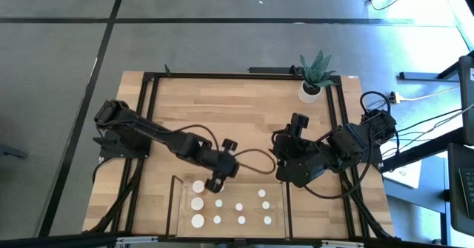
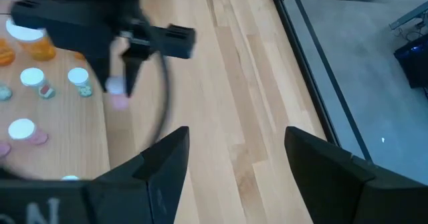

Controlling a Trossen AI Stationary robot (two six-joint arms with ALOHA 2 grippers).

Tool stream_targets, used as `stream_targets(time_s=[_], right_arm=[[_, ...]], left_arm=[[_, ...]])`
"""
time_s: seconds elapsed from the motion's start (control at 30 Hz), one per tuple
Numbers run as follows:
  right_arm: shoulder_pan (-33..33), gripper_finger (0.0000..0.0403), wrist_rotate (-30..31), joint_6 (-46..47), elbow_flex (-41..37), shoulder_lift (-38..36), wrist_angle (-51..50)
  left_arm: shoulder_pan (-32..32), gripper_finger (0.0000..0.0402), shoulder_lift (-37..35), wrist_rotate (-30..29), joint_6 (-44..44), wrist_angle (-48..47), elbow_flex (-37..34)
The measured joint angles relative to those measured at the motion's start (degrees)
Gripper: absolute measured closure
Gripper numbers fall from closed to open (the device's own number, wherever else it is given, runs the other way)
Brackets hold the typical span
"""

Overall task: Pick and place medicine bottles onto shelf by color
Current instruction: Put the pink pill bottle on the shelf aligned with the other pink pill bottle

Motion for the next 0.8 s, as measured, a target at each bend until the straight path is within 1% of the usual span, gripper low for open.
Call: stream_targets(time_s=[0.2,0.4,0.57,0.67,0.8], right_arm=[[0.0,0.0156,0.0,0.0,0.0,0.0,0.0],[0.0,0.0156,0.0,0.2,0.0,0.0,0.3],[0.0,0.0156,0.0,0.2,0.0,0.0,0.3],[0.0,0.0156,0.0,0.2,0.0,0.0,0.3],[0.0,0.0156,0.0,0.2,0.0,0.0,0.3]], left_arm=[[-3.2,0.0305,0.0,0.0,0.0,1.3,0.1],[-5.0,0.0305,1.5,0.0,0.0,6.4,0.1],[-5.5,0.0305,3.0,0.2,0.1,8.1,0.1],[-5.5,0.0305,4.0,2.4,0.1,9.4,0.1],[-5.4,0.0305,5.8,2.7,0.1,9.0,0.1]])
